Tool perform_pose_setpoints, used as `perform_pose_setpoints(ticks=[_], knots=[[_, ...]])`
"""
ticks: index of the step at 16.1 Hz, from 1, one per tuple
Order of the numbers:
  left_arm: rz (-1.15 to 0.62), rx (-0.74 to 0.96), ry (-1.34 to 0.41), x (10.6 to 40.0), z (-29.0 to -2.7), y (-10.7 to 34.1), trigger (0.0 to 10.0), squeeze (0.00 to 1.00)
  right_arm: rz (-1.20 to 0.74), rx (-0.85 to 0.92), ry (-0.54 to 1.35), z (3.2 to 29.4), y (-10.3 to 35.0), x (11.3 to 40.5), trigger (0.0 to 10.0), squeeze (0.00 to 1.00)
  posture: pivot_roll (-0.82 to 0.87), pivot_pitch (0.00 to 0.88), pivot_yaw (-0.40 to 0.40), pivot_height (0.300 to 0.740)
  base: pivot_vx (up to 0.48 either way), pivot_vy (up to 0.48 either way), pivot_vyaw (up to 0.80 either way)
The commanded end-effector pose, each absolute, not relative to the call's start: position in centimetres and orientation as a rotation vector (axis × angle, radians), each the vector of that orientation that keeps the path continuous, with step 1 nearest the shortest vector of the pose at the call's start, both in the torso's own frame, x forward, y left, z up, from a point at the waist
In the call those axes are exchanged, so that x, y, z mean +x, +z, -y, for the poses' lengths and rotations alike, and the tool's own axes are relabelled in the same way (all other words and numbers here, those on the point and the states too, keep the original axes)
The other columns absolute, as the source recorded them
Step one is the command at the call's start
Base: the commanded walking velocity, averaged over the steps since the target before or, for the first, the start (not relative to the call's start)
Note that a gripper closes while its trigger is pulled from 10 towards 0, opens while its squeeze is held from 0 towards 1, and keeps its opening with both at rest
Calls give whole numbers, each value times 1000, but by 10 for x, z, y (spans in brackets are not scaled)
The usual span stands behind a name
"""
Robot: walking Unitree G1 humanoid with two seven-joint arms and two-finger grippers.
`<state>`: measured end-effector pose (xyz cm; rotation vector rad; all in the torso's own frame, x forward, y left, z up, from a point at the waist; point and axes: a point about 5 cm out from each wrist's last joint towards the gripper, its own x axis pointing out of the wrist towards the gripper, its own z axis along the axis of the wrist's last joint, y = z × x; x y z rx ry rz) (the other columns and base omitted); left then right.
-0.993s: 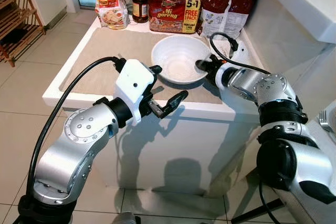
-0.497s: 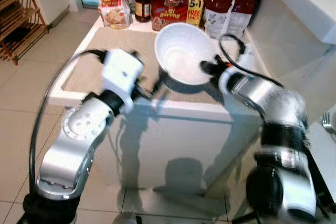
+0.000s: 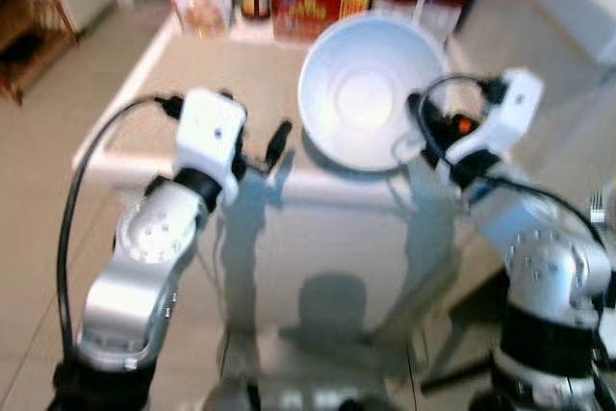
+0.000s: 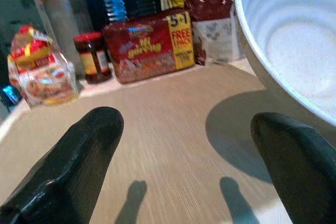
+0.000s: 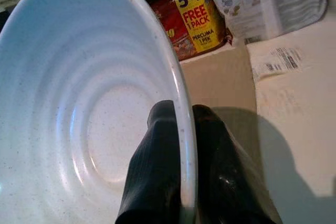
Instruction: Setting the table
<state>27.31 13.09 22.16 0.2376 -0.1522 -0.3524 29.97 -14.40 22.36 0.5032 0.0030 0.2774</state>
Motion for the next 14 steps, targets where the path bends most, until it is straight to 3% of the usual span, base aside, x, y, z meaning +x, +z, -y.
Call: perform_pose_setpoints(ticks=[1, 4, 7, 9, 14], knots=[[147, 260, -328, 274, -132, 219, 10000, 0, 86, 448, 281, 146, 233, 291, 10000, 0, 82, 6, -71, 740, 0, 0, 0], [125, 242, -287, 274, -137, 211, 10000, 0, 128, 344, 275, 148, 229, 283, 10000, 0, 81, 3, -73, 740, 0, 0, 0], [119, 248, -290, 274, -134, 206, 10000, 0, 165, 377, 276, 151, 222, 276, 10000, 0, 79, 2, -73, 740, 0, 0, 0], [86, 265, -314, 273, -130, 197, 10000, 0, 157, 284, 307, 155, 210, 270, 10000, 0, 73, 1, -67, 740, 0, -323, 0], [81, 275, -301, 277, -128, 193, 10000, 0, 172, 246, 230, 170, 203, 269, 10000, 0, 66, 0, -62, 740, 0, -480, 0]])
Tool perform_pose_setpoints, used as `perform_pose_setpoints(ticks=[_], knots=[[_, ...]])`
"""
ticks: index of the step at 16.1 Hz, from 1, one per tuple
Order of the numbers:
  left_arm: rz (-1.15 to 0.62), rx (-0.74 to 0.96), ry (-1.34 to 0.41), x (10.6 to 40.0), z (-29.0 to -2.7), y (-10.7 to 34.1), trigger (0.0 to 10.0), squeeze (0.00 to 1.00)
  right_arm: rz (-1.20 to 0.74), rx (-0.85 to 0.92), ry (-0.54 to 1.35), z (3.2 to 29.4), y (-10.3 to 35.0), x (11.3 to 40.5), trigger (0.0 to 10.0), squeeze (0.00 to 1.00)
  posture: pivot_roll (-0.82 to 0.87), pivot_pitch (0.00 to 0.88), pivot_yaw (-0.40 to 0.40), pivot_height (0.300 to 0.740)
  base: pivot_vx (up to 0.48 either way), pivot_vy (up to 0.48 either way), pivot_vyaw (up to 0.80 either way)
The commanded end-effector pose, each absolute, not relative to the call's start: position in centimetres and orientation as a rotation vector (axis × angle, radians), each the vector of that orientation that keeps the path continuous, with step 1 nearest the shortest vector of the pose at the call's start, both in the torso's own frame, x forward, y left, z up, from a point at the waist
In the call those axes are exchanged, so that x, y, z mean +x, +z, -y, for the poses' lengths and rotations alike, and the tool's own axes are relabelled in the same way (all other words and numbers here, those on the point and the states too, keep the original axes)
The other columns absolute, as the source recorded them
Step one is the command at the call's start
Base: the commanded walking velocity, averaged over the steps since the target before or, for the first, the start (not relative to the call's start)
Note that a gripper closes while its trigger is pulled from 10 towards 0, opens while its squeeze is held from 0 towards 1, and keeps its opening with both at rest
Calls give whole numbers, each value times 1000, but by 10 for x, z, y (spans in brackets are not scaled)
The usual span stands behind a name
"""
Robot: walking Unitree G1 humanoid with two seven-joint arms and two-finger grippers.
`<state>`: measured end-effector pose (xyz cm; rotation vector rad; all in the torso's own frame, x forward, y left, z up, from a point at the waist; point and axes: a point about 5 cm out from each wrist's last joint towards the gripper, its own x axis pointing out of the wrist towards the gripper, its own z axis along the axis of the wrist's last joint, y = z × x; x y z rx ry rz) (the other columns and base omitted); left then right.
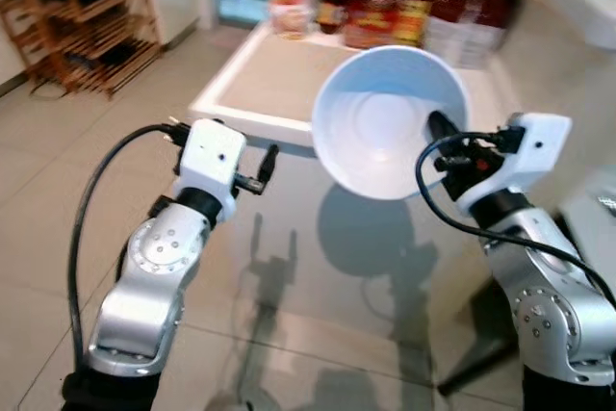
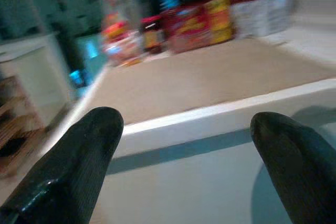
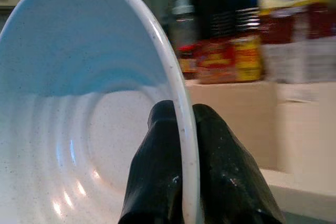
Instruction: Setting the table
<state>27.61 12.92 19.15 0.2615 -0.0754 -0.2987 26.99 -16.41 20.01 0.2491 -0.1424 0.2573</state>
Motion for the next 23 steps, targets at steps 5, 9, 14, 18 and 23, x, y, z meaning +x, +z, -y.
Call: perform_pose_setpoints(ticks=[5, 9, 14, 18, 23], knots=[[96, 295, -327, 278, -124, 195, 10000, 0, 165, 202, 185, 173, 196, 271, 10000, 0, 66, 0, -59, 740, 0, -480, 0], [117, 298, -330, 280, -122, 199, 10000, 0, 167, 183, 139, 184, 195, 273, 10000, 0, 63, 0, -55, 740, 0, -480, 0], [128, 304, -332, 282, -121, 202, 10000, 0, 153, 189, 87, 192, 192, 274, 10000, 0, 62, 0, -53, 740, 0, -480, 0], [133, 309, -336, 282, -121, 203, 10000, 0, 135, 195, 47, 196, 188, 275, 10000, 0, 63, 0, -51, 740, 0, -480, 0], [136, 310, -341, 282, -118, 203, 10000, 0, 100, 189, 6, 201, 183, 276, 10000, 0, 59, 0, -48, 740, 0, -480, 0]])
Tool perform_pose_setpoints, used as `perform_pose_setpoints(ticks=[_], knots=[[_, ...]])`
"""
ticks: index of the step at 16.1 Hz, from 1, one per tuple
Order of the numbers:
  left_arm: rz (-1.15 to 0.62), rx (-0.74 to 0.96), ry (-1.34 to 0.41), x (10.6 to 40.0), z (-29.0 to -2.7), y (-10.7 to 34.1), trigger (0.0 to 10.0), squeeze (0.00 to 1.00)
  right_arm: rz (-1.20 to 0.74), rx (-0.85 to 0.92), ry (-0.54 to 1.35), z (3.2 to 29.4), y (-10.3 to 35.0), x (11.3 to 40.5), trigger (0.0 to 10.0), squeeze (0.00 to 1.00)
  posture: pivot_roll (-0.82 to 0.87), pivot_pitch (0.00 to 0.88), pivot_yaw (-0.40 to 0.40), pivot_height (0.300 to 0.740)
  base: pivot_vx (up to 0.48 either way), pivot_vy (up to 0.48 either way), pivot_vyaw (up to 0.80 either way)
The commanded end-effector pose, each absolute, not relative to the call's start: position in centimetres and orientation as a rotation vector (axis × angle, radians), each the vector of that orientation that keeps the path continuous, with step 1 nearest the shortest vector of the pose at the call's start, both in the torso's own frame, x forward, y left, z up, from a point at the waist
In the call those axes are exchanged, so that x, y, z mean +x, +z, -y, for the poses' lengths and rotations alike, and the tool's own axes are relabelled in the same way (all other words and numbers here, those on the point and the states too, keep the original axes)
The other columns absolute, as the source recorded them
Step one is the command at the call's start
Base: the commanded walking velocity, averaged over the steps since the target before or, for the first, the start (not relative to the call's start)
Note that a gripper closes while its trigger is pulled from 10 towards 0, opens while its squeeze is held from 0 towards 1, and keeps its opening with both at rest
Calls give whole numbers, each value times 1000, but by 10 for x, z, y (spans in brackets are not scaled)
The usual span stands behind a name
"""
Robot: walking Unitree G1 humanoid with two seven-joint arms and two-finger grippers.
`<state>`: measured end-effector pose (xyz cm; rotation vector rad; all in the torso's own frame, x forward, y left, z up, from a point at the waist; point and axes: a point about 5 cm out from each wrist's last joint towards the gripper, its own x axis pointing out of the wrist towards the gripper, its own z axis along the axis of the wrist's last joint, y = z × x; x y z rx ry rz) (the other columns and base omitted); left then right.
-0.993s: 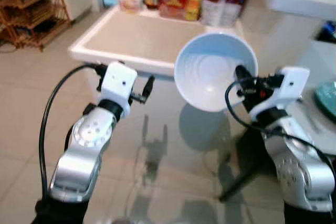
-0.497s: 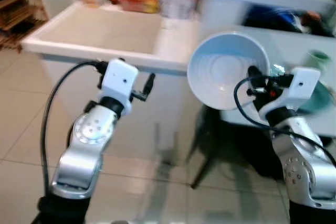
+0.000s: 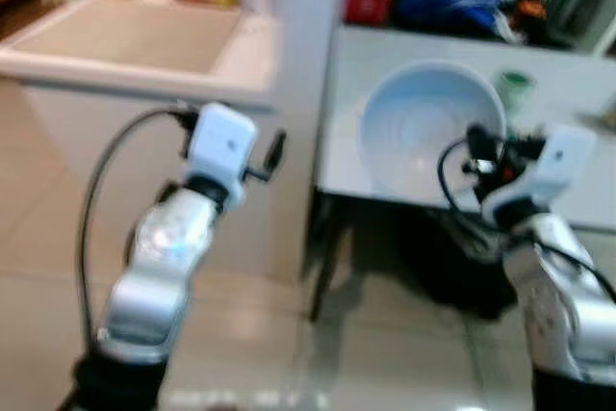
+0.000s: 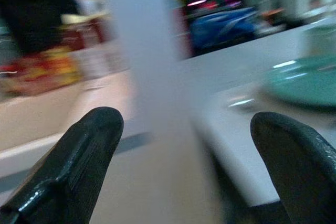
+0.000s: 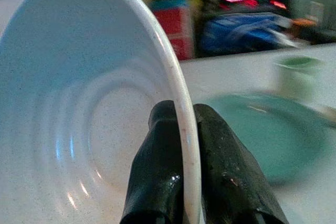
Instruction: Setting the table
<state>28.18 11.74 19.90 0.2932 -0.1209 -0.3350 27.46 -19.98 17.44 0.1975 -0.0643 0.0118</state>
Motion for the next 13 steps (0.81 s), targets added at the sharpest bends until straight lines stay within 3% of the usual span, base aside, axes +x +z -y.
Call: perform_pose_setpoints(ticks=[1, 3, 5, 8, 13], knots=[[136, 310, -341, 282, -118, 203, 10000, 0, 97, 190, 4, 201, 183, 276, 10000, 0, 59, 1, -47, 740, 0, -480, 0], [136, 309, -340, 282, -118, 203, 10000, 0, 90, 190, -3, 201, 181, 276, 10000, 0, 60, 2, -48, 740, 0, -480, 0], [143, 234, -259, 287, -124, 206, 10000, 0, 44, 214, -22, 201, 176, 278, 10000, 0, 60, 3, -47, 740, 0, 0, 0], [126, 223, -293, 288, -123, 205, 10000, 0, 35, 232, -15, 200, 176, 278, 10000, 0, 56, 8, -46, 740, 0, 0, 0], [129, 199, -316, 287, -121, 207, 10000, 0, 27, 237, -4, 197, 177, 282, 10000, 0, 53, 18, -45, 740, 364, 0, -460]])
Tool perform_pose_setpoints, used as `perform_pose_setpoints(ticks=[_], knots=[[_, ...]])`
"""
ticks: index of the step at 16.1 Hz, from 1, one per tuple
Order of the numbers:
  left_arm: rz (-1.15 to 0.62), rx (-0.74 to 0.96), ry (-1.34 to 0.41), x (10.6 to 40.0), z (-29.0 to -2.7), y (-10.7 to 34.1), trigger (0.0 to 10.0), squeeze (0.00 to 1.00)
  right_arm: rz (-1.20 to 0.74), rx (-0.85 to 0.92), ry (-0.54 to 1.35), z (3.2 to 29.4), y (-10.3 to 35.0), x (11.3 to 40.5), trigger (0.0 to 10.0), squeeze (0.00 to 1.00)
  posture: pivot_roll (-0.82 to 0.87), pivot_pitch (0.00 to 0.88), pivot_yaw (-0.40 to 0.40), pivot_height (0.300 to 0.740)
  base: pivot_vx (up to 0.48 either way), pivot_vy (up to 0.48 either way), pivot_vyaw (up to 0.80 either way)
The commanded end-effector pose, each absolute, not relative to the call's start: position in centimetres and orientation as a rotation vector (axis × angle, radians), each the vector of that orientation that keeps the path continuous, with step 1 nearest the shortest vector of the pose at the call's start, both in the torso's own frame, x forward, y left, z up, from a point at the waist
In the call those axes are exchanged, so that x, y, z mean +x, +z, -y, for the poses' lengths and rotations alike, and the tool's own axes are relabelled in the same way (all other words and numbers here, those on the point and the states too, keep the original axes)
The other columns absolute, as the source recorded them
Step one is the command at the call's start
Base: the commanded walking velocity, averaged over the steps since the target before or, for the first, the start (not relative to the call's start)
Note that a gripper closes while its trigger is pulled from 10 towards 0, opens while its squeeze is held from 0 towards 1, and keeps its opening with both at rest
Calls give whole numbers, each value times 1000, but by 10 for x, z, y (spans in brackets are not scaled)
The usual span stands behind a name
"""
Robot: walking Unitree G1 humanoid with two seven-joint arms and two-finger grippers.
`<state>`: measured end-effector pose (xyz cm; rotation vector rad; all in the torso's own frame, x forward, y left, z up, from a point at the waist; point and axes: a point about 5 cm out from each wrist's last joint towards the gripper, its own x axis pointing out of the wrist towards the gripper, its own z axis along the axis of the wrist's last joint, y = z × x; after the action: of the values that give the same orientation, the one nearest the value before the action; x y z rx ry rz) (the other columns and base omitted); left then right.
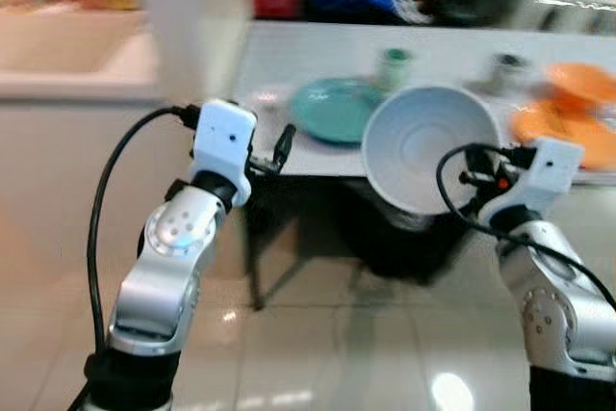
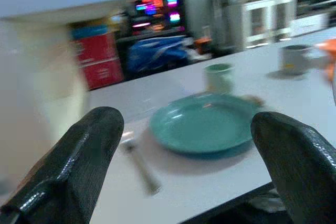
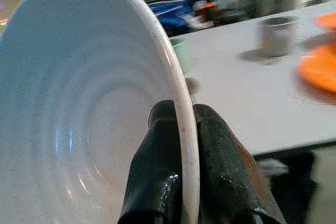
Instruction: Setting the table
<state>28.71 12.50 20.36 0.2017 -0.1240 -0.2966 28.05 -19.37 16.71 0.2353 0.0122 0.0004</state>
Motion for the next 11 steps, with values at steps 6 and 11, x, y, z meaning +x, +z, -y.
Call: perform_pose_setpoints(ticks=[6, 11], knots=[[123, 190, -332, 287, -118, 206, 10000, 0, 33, 221, 48, 189, 183, 291, 10000, 0, 49, 27, -47, 740, 386, 0, 0], [121, 187, -329, 287, -119, 206, 10000, 0, 40, 216, 64, 186, 187, 295, 10000, 0, 51, 31, -54, 740, 392, 0, 0]])
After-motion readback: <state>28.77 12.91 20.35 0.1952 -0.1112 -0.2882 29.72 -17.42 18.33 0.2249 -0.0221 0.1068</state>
